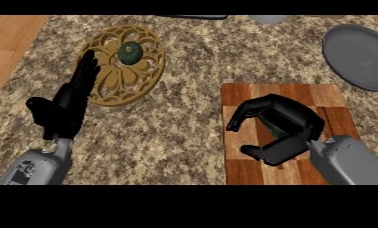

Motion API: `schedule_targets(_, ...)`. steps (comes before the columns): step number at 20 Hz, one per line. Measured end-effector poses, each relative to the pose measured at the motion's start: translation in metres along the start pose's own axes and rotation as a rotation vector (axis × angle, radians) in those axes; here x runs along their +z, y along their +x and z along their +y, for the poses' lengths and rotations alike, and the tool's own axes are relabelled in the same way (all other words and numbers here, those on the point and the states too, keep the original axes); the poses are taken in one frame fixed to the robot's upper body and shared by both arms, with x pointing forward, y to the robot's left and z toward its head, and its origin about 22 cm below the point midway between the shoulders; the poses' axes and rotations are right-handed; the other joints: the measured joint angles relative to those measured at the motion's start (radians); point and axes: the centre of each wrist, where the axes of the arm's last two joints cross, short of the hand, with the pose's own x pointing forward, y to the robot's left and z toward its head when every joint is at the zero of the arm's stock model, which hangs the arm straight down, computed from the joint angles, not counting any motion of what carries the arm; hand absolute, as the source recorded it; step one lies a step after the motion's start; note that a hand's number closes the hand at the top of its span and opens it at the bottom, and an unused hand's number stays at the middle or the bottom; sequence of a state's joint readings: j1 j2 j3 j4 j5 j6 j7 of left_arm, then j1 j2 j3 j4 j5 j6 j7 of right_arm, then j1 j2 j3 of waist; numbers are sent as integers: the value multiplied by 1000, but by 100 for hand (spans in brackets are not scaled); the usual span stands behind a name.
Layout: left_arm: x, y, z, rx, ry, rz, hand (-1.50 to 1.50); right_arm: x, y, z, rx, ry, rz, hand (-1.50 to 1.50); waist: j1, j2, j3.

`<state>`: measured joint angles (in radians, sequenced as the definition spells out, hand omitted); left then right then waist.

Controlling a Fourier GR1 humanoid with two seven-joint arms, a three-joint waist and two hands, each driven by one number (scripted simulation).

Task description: Pick the eggplant from the cutting board and place it in the pan

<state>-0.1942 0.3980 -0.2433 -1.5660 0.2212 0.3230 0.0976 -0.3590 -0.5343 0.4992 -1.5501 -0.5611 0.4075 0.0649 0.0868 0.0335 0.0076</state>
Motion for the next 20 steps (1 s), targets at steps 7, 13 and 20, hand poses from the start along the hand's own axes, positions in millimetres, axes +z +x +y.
schedule_targets(7, -14, 7, 1, 19, 13, -39, 0, 44, 30, -92, 214, 48, -100, -150, -22, 0, 0)
schedule_targets(13, -19, 7, 1, 22, -14, -49, 0, 53, 91, -134, 448, 109, -6, -150, 2, 2, -2)
schedule_targets(20, -30, 8, -2, 28, -24, -55, 0, 27, 143, -146, 654, 155, 84, -150, 11, 2, -5)
